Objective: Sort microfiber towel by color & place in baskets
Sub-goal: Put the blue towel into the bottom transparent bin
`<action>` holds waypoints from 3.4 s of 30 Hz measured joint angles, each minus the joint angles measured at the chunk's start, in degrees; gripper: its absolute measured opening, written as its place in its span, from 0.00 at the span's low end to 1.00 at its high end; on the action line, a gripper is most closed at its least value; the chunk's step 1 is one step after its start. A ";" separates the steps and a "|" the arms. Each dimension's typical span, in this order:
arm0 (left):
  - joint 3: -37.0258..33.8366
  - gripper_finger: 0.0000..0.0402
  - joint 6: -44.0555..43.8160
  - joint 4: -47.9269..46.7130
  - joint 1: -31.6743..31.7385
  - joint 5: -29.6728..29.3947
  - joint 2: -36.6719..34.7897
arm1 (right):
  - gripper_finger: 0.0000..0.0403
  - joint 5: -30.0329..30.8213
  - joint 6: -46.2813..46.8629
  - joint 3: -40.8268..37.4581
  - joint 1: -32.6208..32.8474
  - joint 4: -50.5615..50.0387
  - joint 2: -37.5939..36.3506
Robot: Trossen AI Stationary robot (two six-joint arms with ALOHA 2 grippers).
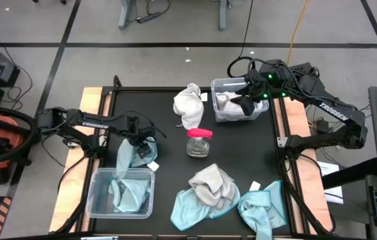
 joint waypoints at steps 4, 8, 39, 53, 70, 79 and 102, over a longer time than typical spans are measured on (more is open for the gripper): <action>-0.02 0.36 0.69 0.84 0.00 -0.04 0.08 | 0.54 0.00 -0.15 0.00 0.00 0.04 0.00; -0.09 0.11 3.18 0.90 0.00 -0.09 0.03 | 0.54 0.02 -0.40 0.00 0.00 0.04 0.00; 10.88 0.09 7.08 -11.00 0.00 0.06 -16.89 | 0.54 0.25 -0.74 0.00 -0.01 0.11 0.00; 29.21 0.09 10.89 -20.94 -0.07 2.08 -26.54 | 0.54 0.35 -0.46 0.00 0.00 0.17 0.00; 39.78 0.09 3.11 -20.86 -7.94 7.60 -30.69 | 0.54 0.33 -0.44 0.00 0.00 0.17 0.00; 39.78 0.09 -0.11 -20.86 -18.69 7.27 -30.63 | 0.54 0.35 -0.81 -0.02 -0.02 0.15 0.00; 32.13 0.09 -4.33 -17.60 -41.53 -0.96 -25.77 | 0.54 0.33 -0.61 -0.02 -0.02 0.17 0.00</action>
